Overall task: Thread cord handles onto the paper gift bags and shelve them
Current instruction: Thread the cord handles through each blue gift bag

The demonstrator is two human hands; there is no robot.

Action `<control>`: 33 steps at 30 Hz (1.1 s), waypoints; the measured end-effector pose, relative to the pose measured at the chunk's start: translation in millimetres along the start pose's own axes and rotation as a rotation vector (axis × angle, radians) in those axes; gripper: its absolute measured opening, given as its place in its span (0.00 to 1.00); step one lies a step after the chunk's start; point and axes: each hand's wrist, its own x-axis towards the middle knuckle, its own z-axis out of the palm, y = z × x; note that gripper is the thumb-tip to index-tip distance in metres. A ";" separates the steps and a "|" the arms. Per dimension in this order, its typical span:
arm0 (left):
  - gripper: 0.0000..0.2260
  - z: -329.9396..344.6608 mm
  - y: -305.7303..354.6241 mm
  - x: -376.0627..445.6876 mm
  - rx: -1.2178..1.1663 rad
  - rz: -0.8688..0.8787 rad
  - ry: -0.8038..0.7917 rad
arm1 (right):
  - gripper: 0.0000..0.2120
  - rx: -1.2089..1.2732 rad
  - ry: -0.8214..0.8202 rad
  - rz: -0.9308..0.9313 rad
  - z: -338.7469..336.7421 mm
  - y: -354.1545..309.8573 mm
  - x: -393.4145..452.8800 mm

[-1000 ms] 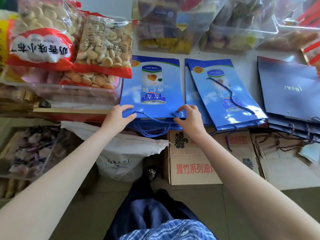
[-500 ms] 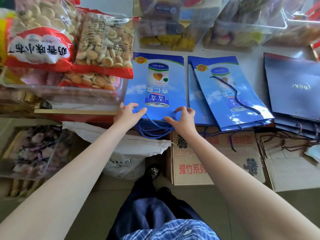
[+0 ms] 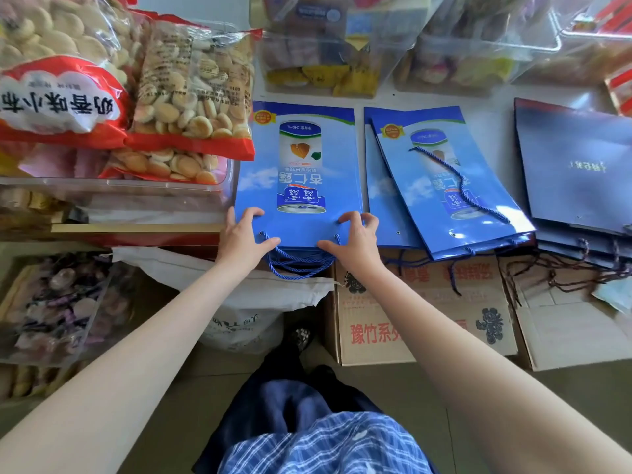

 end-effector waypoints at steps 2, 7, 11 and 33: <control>0.24 -4.1 1.3 -0.7 -0.022 -0.008 -0.018 | 0.24 0.014 -0.014 0.000 -4.4 0.8 0.7; 0.22 -14.9 1.7 -7.0 0.070 0.023 -0.028 | 0.18 0.021 -0.035 -0.012 -25.4 11.9 0.1; 0.19 -16.5 1.9 -10.8 0.121 0.017 -0.004 | 0.18 -0.010 -0.076 -0.045 -31.0 15.1 -0.9; 0.10 137.1 188.8 -38.2 0.283 0.385 -0.050 | 0.26 -0.682 0.059 -0.244 -200.2 199.3 16.0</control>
